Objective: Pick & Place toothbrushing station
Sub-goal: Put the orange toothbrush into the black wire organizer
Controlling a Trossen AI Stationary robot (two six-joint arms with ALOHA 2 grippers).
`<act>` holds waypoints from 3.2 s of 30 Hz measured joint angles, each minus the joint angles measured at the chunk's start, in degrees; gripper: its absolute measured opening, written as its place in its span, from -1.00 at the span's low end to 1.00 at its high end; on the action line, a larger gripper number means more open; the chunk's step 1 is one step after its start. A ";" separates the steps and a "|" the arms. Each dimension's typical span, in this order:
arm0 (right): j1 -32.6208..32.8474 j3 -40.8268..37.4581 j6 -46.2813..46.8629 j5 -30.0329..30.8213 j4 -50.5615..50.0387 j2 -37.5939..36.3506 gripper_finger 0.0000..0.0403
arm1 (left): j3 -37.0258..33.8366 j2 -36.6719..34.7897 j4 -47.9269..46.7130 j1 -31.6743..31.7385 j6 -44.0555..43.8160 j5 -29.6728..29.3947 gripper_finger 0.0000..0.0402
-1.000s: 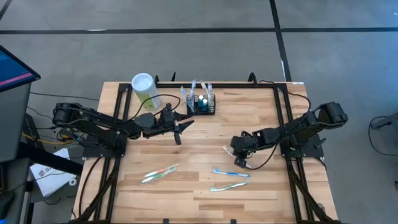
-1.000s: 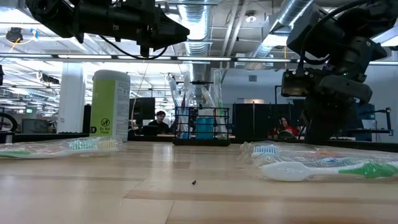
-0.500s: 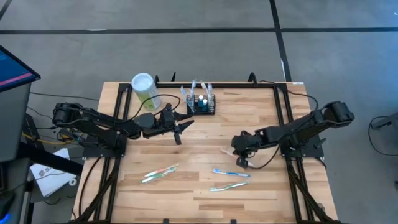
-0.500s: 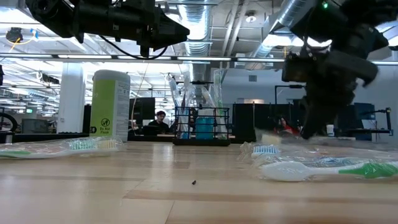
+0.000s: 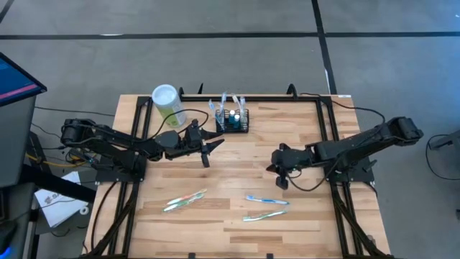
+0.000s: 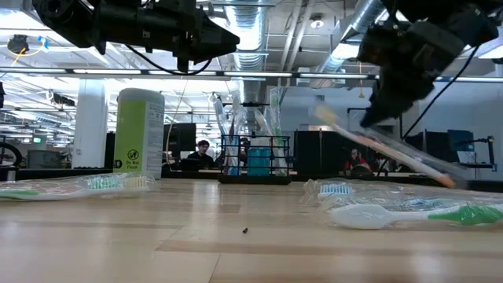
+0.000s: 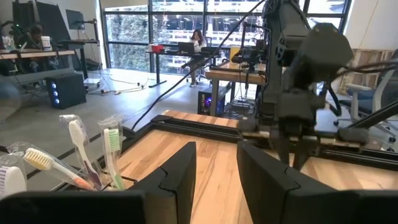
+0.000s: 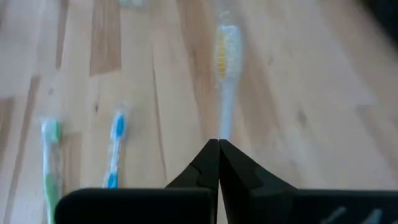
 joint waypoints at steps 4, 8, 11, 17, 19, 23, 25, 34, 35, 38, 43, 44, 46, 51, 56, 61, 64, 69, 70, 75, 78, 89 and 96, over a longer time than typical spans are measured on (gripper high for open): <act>-0.26 0.02 -2.43 2.02 2.06 -3.39 -1.00 | 0.00 0.00 0.02 0.00 -1.37 0.15 -0.45; -1.54 0.03 -5.27 2.28 6.01 -6.10 -1.00 | 0.00 -0.02 0.22 0.02 -1.45 2.39 -0.45; -2.89 0.07 -7.44 2.27 9.39 -7.18 -1.00 | 0.00 -0.02 0.64 0.00 -1.62 3.86 -0.45; -5.24 0.11 -11.77 2.04 17.08 -7.34 -1.00 | 0.00 0.66 3.58 0.00 -3.02 4.02 -0.45; -5.80 0.11 -12.44 1.83 19.48 -7.34 -1.00 | 0.00 1.58 5.30 0.00 -3.95 4.02 -0.45; -6.98 0.11 -14.93 0.82 24.17 -7.34 -1.00 | 0.00 4.91 10.86 0.00 -4.05 5.17 -0.45; -7.57 0.11 -15.32 0.29 26.08 -7.34 -1.00 | 0.02 6.99 15.07 0.00 -4.06 5.51 -0.45; -8.79 0.11 -16.82 -1.36 29.61 -7.34 -1.00 | 5.02 15.24 21.01 0.39 -4.43 7.10 -0.30; -8.79 0.11 -16.82 -1.43 29.81 -7.34 -1.00 | 6.29 16.33 21.07 0.39 -4.45 7.32 -0.27; -8.79 0.11 -17.61 -1.43 29.74 -7.32 -1.00 | 9.46 18.93 21.05 1.08 -4.25 7.96 -0.21; -8.79 0.11 -18.08 -1.43 29.73 -7.32 -1.00 | 13.32 22.48 21.07 3.06 -5.74 12.28 -0.14; -8.79 0.11 -18.24 -1.43 29.73 -7.32 -1.00 | 13.95 22.88 21.06 3.36 -6.29 13.60 -0.14; -8.92 0.11 -18.30 -1.43 29.70 -7.32 -1.00 | 15.04 23.88 21.25 3.78 -6.89 16.48 -0.14; -10.09 0.11 -18.30 -1.46 29.59 -7.32 -1.00 | 16.26 24.82 21.18 3.80 -7.01 19.56 -0.14; -10.67 0.11 -18.28 -1.52 29.63 -7.32 -1.00 | 16.42 24.79 21.09 3.78 -7.01 19.55 -0.17; -10.64 0.11 -18.28 -2.44 31.04 -6.48 -1.00 | 17.48 25.25 21.05 3.78 -6.56 18.00 -0.21; -10.67 0.11 -18.28 -2.46 31.16 -6.28 -1.00 | 18.61 26.02 21.38 3.78 -6.41 17.97 -0.23; -11.05 0.12 -18.28 -2.46 31.72 -4.74 -1.00 | 18.73 26.38 21.01 3.78 -5.55 17.93 -0.32; -11.23 0.24 -18.28 -2.44 32.21 -4.33 -1.00 | 18.71 26.36 20.84 3.78 -5.52 17.92 -0.36; -12.43 0.12 -18.25 -2.41 33.00 -3.12 -1.00 | 18.69 26.23 20.05 3.78 -5.42 17.74 -0.73; -13.07 0.11 -18.24 -2.38 33.10 -2.97 -1.00 | 18.67 26.23 18.92 3.78 -4.02 17.65 -0.83; -13.29 0.11 -19.65 -2.35 32.70 -3.00 -1.00 | 18.62 26.06 17.62 4.20 -3.96 17.82 -0.82; -14.21 0.11 -19.79 -1.85 31.12 -3.23 -1.00 | 18.60 25.88 14.21 6.47 -3.67 17.90 -0.81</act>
